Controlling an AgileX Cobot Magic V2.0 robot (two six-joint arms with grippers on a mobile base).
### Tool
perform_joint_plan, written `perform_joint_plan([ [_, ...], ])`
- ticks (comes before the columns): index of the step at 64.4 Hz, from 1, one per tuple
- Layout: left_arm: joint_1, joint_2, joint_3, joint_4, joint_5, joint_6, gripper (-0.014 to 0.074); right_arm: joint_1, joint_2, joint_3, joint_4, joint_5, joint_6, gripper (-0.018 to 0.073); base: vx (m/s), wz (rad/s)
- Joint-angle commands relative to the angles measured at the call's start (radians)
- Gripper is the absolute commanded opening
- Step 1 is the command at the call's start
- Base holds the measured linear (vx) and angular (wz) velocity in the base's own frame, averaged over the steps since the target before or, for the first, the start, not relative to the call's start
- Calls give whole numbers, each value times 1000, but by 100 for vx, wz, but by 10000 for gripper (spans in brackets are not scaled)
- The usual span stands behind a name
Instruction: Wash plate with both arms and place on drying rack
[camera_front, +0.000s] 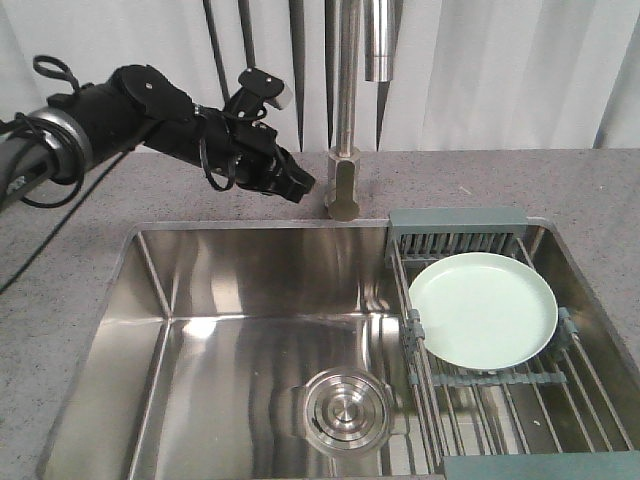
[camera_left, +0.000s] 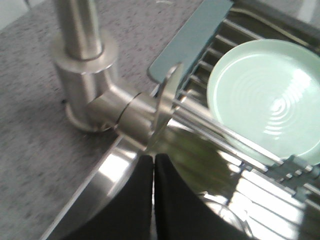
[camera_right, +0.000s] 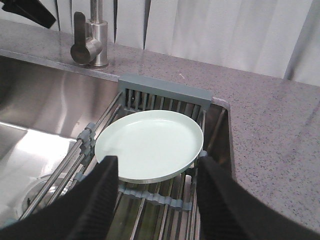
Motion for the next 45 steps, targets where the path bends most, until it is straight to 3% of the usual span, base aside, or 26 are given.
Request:
perform_joint_plan([
  [1, 2, -128, -36, 193, -31, -189, -6, 3, 8, -26, -9, -81, -10, 363, 0, 0],
  [10, 2, -214, -36, 595, -17, -463, -6, 3, 8, -26, -9, -81, -10, 363, 0, 0],
  [19, 5, -281, -36, 865, 12, -648, -6, 3, 8, -26, -9, -81, -10, 363, 0, 0],
  [36, 5, -427, -35, 1021, 63, -757, -6, 3, 8, -26, -9, -81, -10, 363, 0, 0],
  [45, 5, -501, -32, 1064, 70, -790, -6, 3, 8, -26, -9, -81, -10, 363, 0, 0],
])
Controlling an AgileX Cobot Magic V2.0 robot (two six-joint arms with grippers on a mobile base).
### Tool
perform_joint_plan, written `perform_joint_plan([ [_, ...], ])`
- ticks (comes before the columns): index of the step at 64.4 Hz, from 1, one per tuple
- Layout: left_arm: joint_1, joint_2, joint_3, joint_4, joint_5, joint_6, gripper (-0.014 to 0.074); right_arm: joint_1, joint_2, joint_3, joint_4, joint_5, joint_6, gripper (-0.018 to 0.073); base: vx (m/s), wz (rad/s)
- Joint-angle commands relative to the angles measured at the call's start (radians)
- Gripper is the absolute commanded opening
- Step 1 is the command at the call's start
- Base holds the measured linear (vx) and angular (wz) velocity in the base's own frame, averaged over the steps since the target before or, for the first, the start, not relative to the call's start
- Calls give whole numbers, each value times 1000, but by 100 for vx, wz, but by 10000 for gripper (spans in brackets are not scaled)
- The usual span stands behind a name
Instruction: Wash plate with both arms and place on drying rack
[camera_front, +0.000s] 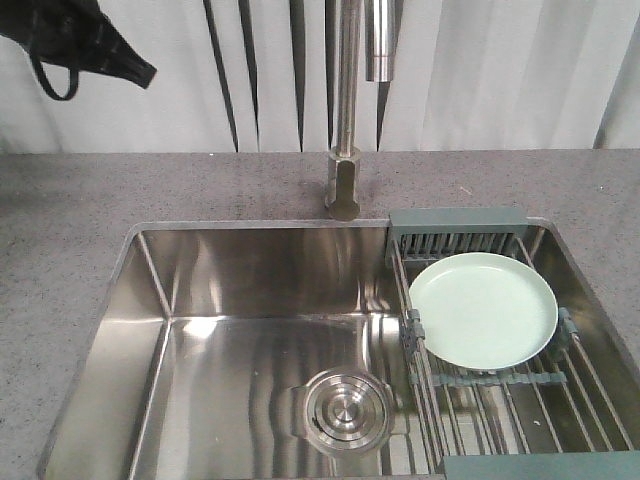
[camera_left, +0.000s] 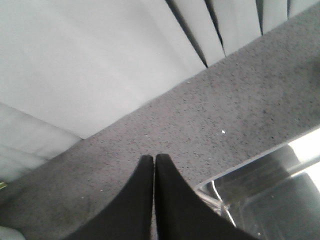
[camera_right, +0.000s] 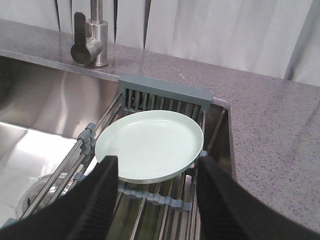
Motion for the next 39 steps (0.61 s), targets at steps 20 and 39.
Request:
perform_joint_plan([
  [20, 0, -368, 372, 38, -249, -73, -6, 3, 8, -26, -9, -81, -10, 363, 0, 0],
  [39, 0, -701, 862, 38, -498, -107, -6, 3, 8, -26, -9, -81, -10, 363, 0, 0],
])
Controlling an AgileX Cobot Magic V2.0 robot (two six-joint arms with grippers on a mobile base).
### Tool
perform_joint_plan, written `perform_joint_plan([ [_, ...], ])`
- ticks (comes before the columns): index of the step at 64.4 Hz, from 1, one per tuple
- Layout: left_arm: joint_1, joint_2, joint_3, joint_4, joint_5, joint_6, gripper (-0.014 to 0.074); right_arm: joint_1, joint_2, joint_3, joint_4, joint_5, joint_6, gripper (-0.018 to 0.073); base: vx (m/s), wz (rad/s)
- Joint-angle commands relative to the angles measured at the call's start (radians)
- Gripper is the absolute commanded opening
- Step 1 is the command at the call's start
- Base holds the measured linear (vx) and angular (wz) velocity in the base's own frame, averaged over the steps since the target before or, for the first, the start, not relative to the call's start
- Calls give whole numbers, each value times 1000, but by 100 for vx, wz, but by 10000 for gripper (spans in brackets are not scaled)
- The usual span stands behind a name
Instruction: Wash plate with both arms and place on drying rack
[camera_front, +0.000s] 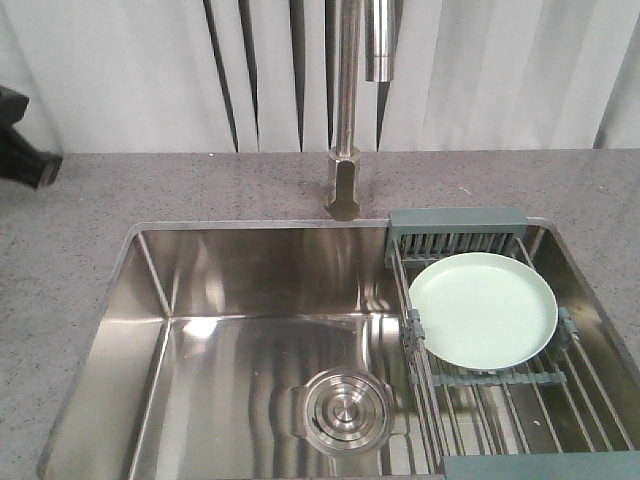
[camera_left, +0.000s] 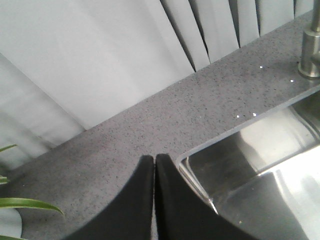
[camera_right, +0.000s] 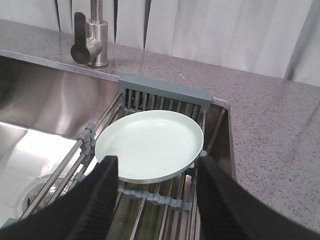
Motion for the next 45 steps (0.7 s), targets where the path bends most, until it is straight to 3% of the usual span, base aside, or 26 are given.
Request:
perform_joint_plan([
  [1, 0, -112, 102, 14, -135, -9, -6, 3, 8, -26, -9, -81, -10, 363, 0, 0],
  [25, 0, -500, 587, 14, -348, -176, -6, 3, 8, -26, -9, -81, -10, 363, 0, 0],
  [33, 0, -599, 687, 14, -360, -253, -6, 3, 8, -26, -9, -81, -10, 363, 0, 0],
  [45, 0, -732, 816, 12, -354, -283, -2, 3, 8, -26, -10, -80, -10, 363, 0, 0],
])
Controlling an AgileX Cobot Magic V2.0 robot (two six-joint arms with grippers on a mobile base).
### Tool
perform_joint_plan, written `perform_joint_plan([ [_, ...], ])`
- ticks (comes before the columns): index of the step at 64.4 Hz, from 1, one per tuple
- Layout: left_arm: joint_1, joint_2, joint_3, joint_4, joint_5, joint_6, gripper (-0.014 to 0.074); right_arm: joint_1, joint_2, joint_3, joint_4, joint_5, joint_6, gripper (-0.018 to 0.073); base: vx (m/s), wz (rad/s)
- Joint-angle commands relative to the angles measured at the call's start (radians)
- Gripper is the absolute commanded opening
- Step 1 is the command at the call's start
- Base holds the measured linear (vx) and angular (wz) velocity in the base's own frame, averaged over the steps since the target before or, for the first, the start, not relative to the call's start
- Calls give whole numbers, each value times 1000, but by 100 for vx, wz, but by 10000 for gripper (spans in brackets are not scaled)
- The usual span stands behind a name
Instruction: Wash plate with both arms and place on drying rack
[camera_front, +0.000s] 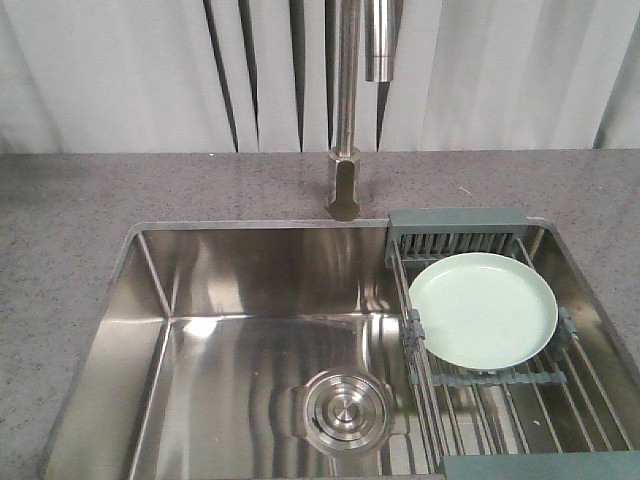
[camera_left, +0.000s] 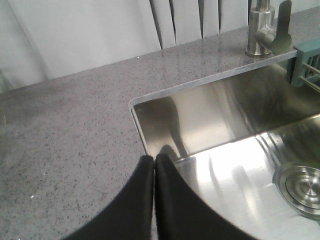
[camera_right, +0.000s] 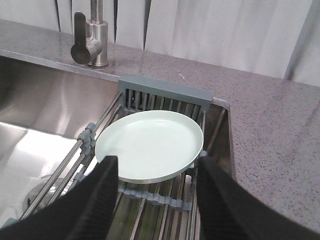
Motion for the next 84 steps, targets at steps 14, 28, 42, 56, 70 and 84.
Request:
perform_joint_plan([
  [14, 0, -138, 119, 9, -103, -127, 0, 3, 8, -26, -10, -80, -10, 363, 0, 0],
  [28, 0, -138, 125, 7, -124, -123, 0, 3, 8, -26, -10, -80, -10, 363, 0, 0],
  [42, 0, -138, 125, 7, -123, -123, 0, 3, 8, -26, -10, -80, -10, 363, 0, 0],
  [56, 0, -138, 125, 7, -123, -123, 0, 3, 8, -26, -10, -80, -10, 363, 0, 0],
  [70, 0, -138, 125, 7, -123, -123, 0, 3, 8, -26, -10, -80, -10, 363, 0, 0],
  [84, 0, -138, 125, 7, -123, -123, 0, 3, 8, -26, -10, -83, -10, 363, 0, 0],
])
